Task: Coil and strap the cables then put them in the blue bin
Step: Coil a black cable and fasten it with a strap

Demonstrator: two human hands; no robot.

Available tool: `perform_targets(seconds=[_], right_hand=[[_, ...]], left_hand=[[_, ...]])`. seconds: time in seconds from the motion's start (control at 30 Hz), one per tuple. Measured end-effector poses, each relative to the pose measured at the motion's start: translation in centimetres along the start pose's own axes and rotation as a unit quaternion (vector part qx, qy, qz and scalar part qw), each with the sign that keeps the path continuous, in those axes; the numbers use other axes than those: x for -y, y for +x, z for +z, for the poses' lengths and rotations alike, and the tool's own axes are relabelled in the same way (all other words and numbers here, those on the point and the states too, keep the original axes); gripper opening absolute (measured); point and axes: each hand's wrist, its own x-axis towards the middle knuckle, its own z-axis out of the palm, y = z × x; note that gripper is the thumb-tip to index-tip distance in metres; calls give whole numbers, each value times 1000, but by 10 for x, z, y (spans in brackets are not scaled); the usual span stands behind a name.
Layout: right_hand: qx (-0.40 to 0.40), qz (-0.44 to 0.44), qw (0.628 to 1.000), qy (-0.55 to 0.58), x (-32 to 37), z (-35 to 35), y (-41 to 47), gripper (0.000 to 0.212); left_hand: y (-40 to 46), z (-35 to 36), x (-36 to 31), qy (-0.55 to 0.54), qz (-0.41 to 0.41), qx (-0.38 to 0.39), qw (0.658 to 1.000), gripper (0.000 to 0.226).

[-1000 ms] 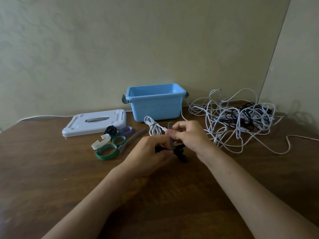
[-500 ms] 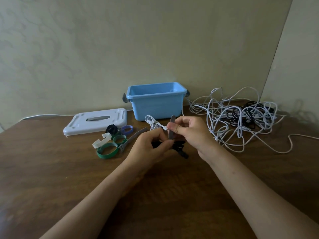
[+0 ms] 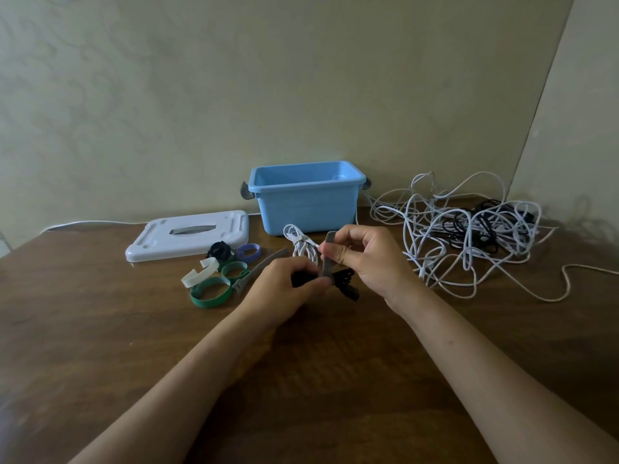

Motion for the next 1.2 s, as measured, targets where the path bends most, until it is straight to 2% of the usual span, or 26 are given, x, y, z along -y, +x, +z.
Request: perform_targets(seconds=[0.23,0.6,0.7,0.83,0.97,1.07,1.2], right_hand=[[-14,-10,999,-33,-6,4,-1,9],[17,83,994,-69,-14,8,-1,18],[17,74,993,-95,-14,8,-1,20],[0,59,993,-103,-13,10,0,12],[-25,31,995,-90,-15,11,-1,11],[-32,13,995,-97,-15,10,-2,18],[-30,6,995,-90,-13,10,-2,24]], left_hand=[[-1,-1,-2,12,37,-11,999,13],[-4,0,-2,66,93,-52,992,22],[-3,1,-3,60,94,-61,992,26],[-1,6,-4,27,60,-76,995,35],[0,1,-5,-21,9,-11,1000,23],[-3,-4,-8,-98,-16,65,993,41],[-4,-5,-9,-141,-33,66,987,29]])
